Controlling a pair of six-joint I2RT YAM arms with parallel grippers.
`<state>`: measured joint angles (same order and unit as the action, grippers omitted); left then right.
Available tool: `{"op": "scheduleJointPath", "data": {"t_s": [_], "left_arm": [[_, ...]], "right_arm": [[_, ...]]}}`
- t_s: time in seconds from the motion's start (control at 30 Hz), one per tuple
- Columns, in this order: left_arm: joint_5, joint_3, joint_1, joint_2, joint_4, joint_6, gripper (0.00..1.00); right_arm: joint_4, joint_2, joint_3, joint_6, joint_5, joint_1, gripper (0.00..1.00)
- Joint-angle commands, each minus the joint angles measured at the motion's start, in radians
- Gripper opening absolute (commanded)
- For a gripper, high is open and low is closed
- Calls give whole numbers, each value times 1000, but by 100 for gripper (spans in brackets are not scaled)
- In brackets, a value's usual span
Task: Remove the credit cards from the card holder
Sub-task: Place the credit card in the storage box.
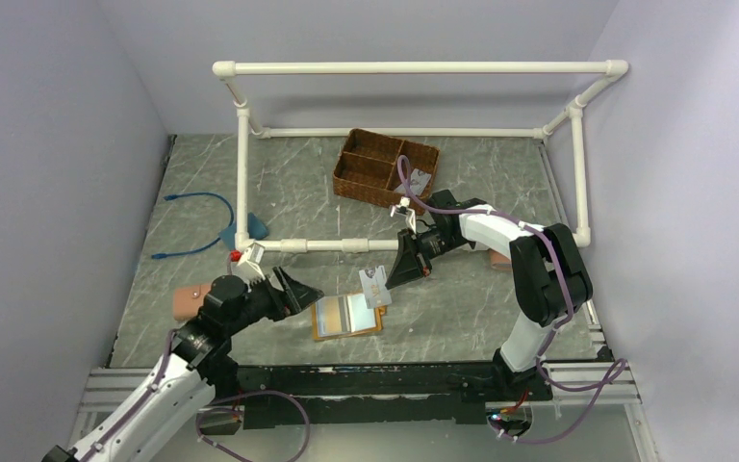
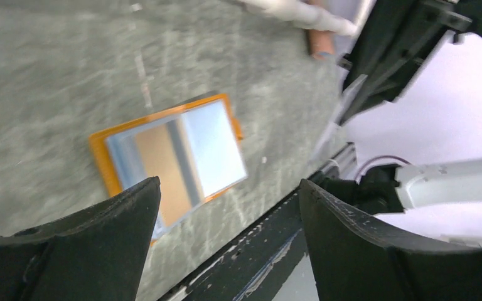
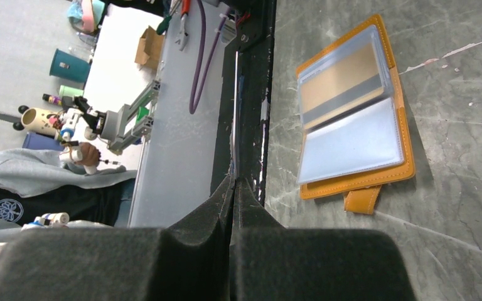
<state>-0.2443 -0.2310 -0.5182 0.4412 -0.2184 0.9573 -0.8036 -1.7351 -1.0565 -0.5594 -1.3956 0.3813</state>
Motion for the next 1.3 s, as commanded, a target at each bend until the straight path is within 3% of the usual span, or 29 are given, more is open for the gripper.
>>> {"op": "scheduleJointPath", "data": {"t_s": [0.0, 0.33, 0.77, 1.0, 1.2, 1.27], "left_arm": [[-144, 90, 3, -21, 313, 15, 87], [-323, 33, -13, 326, 727, -4, 86], [-188, -64, -172, 634, 925, -66, 82], [-218, -114, -191, 776, 1027, -48, 49], [-279, -125, -196, 875, 1157, -18, 0], [-288, -123, -197, 894, 1184, -10, 0]], "right_arm": [[3, 9, -36, -42, -19, -4, 0], [6, 9, -37, -40, -19, -3, 0], [-6, -4, -43, -51, -21, -3, 0], [-4, -6, -43, -48, -19, -2, 0], [-1, -5, -43, -44, -16, -3, 0], [0, -4, -43, -43, -16, -3, 0]]}}
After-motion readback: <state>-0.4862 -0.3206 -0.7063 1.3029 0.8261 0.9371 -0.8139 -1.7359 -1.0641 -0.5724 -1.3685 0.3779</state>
